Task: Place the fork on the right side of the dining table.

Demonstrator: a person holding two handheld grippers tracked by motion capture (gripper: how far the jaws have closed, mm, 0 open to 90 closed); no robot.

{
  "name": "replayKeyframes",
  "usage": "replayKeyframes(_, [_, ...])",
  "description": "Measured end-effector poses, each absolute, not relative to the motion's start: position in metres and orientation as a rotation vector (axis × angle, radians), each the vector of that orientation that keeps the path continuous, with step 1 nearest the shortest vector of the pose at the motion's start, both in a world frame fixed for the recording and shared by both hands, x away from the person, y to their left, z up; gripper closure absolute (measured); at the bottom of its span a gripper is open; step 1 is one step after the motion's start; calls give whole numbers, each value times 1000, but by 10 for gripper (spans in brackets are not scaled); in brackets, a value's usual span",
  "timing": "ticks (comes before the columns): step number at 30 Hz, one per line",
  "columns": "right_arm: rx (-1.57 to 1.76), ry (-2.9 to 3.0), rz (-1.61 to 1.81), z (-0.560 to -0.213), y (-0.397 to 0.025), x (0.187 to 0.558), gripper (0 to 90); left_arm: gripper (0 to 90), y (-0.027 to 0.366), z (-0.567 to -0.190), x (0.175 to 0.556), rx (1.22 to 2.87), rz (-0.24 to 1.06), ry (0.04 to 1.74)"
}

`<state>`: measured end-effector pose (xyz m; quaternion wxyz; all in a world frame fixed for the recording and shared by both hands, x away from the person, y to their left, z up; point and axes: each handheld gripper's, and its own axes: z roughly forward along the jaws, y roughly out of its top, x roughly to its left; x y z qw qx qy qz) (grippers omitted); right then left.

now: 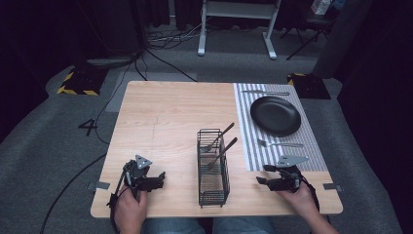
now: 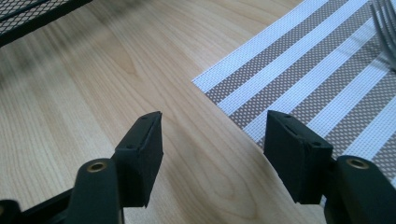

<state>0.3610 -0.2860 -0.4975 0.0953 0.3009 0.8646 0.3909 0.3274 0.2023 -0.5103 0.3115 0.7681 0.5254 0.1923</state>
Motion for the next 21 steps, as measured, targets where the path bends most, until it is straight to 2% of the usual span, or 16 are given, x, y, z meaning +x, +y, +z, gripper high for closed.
replayKeyframes(16, [808,2516,1102,-506,-281,348,318,80,202,-510,327,2027,508,1387])
replayKeyframes(19, [799,2504,1118,-508,-281,346,283,80,202,-510,327,2027,508,1387])
replayKeyframes(20, [815,2516,1114,-508,-281,347,220,80,202,-510,327,2027,508,1387])
replayKeyframes(21, [815,2516,1114,-508,-281,347,220,80,202,-510,327,2027,508,1387])
